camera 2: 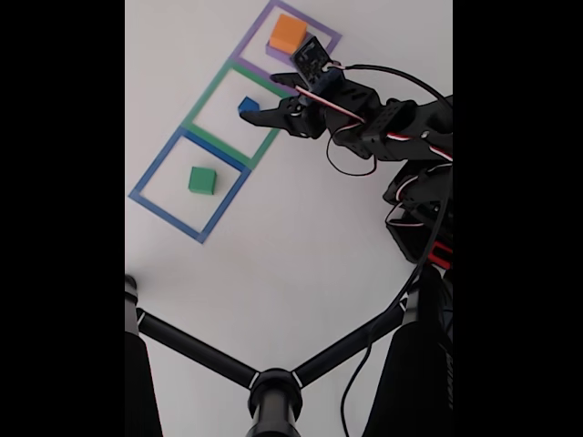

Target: Tower of hanoi

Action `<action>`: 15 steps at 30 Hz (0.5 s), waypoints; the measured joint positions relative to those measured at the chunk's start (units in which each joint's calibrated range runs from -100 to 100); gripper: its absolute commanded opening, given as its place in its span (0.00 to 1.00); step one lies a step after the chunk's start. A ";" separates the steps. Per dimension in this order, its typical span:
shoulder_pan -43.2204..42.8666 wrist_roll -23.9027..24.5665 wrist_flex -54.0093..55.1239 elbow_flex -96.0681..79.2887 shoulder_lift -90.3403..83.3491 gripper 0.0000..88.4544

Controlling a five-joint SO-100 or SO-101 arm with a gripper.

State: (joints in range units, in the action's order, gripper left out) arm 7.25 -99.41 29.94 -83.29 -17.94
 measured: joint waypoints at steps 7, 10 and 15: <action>-1.31 0.00 10.27 0.00 9.71 0.32; -2.13 0.00 13.80 0.09 13.42 0.31; -3.11 0.00 18.38 1.31 19.25 0.31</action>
State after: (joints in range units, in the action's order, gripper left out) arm 4.13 -99.41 48.31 -81.98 1.31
